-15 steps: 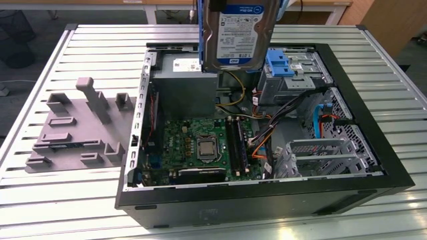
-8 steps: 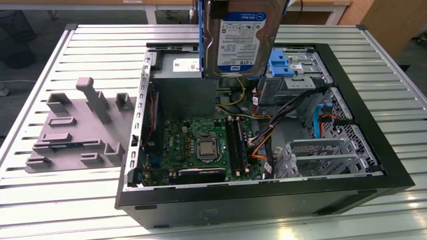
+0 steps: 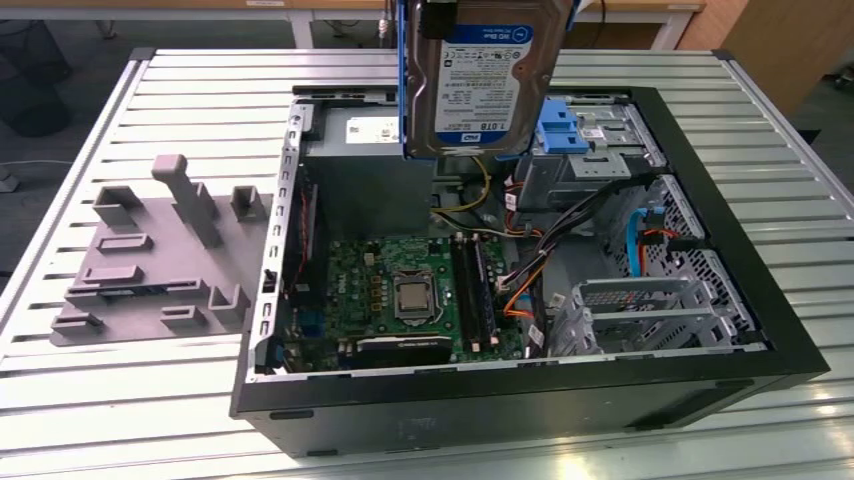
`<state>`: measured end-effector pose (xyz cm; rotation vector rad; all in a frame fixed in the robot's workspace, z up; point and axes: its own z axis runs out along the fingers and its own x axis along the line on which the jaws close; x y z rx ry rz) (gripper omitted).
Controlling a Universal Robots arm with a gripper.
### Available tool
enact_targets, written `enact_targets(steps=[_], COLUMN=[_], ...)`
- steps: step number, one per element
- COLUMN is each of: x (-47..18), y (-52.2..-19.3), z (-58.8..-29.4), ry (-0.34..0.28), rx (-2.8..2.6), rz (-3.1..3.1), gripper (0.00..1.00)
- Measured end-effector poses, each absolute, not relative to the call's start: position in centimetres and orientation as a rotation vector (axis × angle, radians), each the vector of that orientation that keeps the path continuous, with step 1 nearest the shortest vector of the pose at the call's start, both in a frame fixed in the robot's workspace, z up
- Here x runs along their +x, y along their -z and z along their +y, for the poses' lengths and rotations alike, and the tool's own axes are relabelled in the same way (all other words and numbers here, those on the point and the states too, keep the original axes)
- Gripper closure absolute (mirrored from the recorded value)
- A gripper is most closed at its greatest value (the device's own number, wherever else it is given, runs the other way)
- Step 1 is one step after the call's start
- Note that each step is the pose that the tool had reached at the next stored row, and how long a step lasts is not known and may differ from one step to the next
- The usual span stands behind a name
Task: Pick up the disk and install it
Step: 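Insert the disk into the insertion slot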
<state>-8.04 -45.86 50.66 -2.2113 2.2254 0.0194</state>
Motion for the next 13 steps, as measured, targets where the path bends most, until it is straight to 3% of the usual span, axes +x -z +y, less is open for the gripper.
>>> enact_targets(steps=[13], x=[-8.04], y=[-50.63], z=[-46.54], ry=[-0.02], rx=[-2.211], rz=[2.225], gripper=[0.64])
